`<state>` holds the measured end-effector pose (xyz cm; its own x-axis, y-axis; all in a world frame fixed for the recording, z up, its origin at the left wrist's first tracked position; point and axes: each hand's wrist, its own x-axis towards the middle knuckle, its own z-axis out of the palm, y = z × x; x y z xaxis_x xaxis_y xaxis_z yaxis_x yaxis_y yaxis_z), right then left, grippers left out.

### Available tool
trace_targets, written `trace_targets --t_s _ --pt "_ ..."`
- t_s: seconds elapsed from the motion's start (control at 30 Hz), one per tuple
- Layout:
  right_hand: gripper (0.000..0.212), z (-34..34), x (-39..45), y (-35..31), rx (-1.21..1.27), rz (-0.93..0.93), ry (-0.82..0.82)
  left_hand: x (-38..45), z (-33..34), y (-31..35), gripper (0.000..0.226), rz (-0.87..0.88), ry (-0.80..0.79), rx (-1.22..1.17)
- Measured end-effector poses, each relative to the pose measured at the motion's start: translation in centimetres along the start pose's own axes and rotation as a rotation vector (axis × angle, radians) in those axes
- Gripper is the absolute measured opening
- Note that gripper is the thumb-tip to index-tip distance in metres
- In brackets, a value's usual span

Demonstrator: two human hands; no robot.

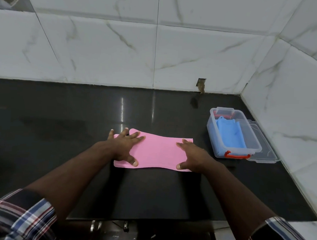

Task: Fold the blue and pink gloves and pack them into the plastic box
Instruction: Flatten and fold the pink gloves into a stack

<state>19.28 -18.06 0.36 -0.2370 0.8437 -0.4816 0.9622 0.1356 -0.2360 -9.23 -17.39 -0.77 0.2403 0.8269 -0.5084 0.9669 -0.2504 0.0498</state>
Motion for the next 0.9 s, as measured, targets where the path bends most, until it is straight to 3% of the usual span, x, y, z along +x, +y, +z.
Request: trace_targets --t_s 0.1,0.17,0.53,0.9 --pt "0.076 0.3 -0.6 0.6 0.204 0.132 0.214 -0.1 -0.4 0.6 0.110 -0.026 0.038 -0.023" --pt "0.064 0.6 -0.8 1.4 0.207 0.255 0.285 -0.2 -0.7 1.4 0.107 -0.029 0.066 -0.020" --pt "0.050 0.5 0.1 1.7 0.209 0.456 0.171 1.3 -2.0 5.7 0.117 0.045 -0.039 0.101" --pt "0.033 -0.3 0.6 1.2 0.323 0.474 0.209 1.9 -1.6 5.8 0.124 0.047 -0.055 0.112"
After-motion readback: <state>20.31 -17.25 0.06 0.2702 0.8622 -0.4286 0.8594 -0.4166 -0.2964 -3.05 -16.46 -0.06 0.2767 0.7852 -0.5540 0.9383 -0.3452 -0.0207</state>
